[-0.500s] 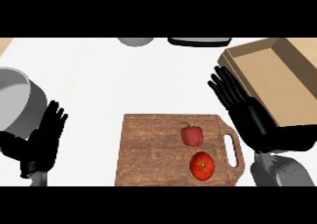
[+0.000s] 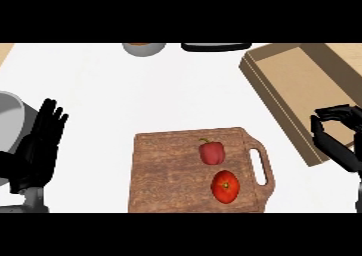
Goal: Pick the bell pepper from the cutting board and place it in the cardboard box
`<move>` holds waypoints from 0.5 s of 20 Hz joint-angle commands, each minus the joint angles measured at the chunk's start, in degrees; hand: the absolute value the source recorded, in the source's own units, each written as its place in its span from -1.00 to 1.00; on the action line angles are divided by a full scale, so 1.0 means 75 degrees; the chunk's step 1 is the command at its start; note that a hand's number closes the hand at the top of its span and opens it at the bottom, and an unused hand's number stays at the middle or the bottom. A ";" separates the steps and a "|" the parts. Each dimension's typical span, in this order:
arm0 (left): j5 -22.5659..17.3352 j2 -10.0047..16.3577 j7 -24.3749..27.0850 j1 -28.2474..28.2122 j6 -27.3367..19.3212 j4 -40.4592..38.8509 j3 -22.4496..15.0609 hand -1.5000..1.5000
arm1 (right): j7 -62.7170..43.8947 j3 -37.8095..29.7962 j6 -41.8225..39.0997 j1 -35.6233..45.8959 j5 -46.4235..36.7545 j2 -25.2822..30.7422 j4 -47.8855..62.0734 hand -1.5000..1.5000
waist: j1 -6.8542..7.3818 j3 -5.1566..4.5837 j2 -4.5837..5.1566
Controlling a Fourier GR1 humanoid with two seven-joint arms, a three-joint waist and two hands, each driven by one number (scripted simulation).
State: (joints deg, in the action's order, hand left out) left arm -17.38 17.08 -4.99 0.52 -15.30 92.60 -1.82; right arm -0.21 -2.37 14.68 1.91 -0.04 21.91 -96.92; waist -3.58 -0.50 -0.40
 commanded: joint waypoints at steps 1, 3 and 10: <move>0.0014 -0.0004 -0.0454 0.0577 -0.0124 0.0230 -0.0099 0.00 | 0.0631 -0.0146 0.1579 -0.0739 -0.1762 -0.0009 -0.0217 -1.00 | 0.0098 0.0064 0.0015; 0.0121 -0.0042 -0.0197 0.0241 0.0107 0.0288 -0.0302 0.00 | 0.1239 0.0203 0.1857 -0.1269 -0.2358 -0.0185 -0.0540 -1.00 | 0.0287 0.0064 0.0020; 0.0214 -0.0188 -0.0278 0.0448 0.0134 0.0084 -0.0390 0.00 | -0.1562 0.0809 0.0020 -0.1776 -0.3692 0.1608 -0.2512 -1.00 | 0.0351 0.0026 0.0029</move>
State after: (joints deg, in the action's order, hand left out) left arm -16.87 16.98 -8.06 4.15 -14.16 93.86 -3.32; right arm -2.75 1.36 19.78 -9.50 -21.35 28.32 -109.35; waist -1.27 -0.17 -0.23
